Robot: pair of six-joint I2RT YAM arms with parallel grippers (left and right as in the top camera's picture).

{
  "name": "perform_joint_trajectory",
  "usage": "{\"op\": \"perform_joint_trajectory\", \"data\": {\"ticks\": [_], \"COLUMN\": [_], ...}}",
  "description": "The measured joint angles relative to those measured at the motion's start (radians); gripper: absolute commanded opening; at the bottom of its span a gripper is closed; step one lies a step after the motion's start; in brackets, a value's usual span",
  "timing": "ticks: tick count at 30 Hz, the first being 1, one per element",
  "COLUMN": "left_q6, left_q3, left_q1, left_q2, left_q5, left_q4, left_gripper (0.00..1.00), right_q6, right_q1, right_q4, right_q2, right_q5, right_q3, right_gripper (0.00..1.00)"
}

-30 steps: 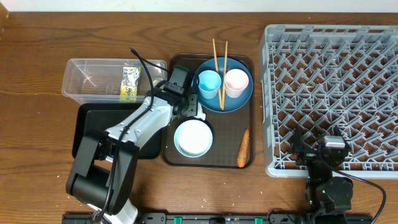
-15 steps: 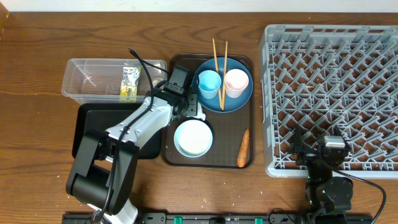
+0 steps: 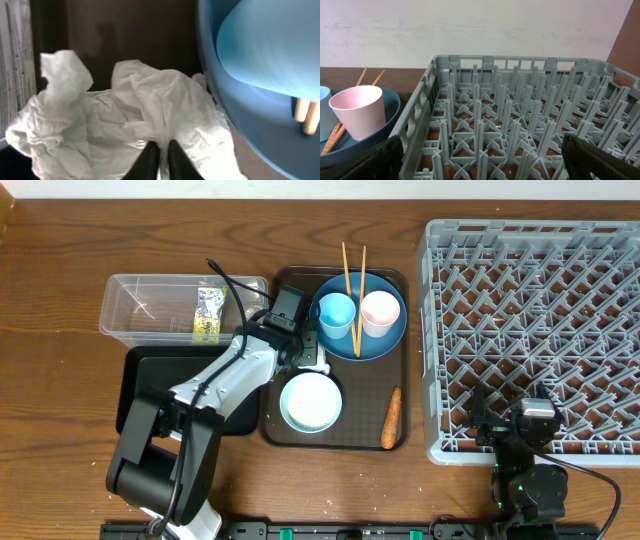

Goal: Sort waste into correct bins and load items into the dishwasher rack

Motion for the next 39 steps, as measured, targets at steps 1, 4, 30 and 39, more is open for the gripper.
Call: {"op": "perform_joint_trajectory", "data": {"ticks": [1, 4, 30, 39], "left_q6": [0.002, 0.001, 0.001, 0.001], "left_q3": [0.0, 0.0, -0.004, -0.004], "left_q1": [0.0, 0.0, 0.0, 0.013], "left_q2": [0.0, 0.0, -0.275, -0.297], "left_q5": [0.0, 0.0, -0.128, -0.488], "left_q4": [0.0, 0.0, 0.008, 0.054], "left_gripper": [0.06, 0.07, 0.06, 0.06], "right_q6": [0.0, 0.0, 0.0, 0.0], "right_q1": [0.0, 0.0, 0.0, 0.0], "right_q4": [0.0, 0.0, 0.0, 0.0], "right_q2": [0.0, 0.0, 0.0, 0.0], "right_q5": [0.0, 0.0, 0.0, 0.0], "right_q3": [0.0, 0.0, 0.0, 0.0], "right_gripper": [0.99, 0.99, 0.99, 0.99]}}
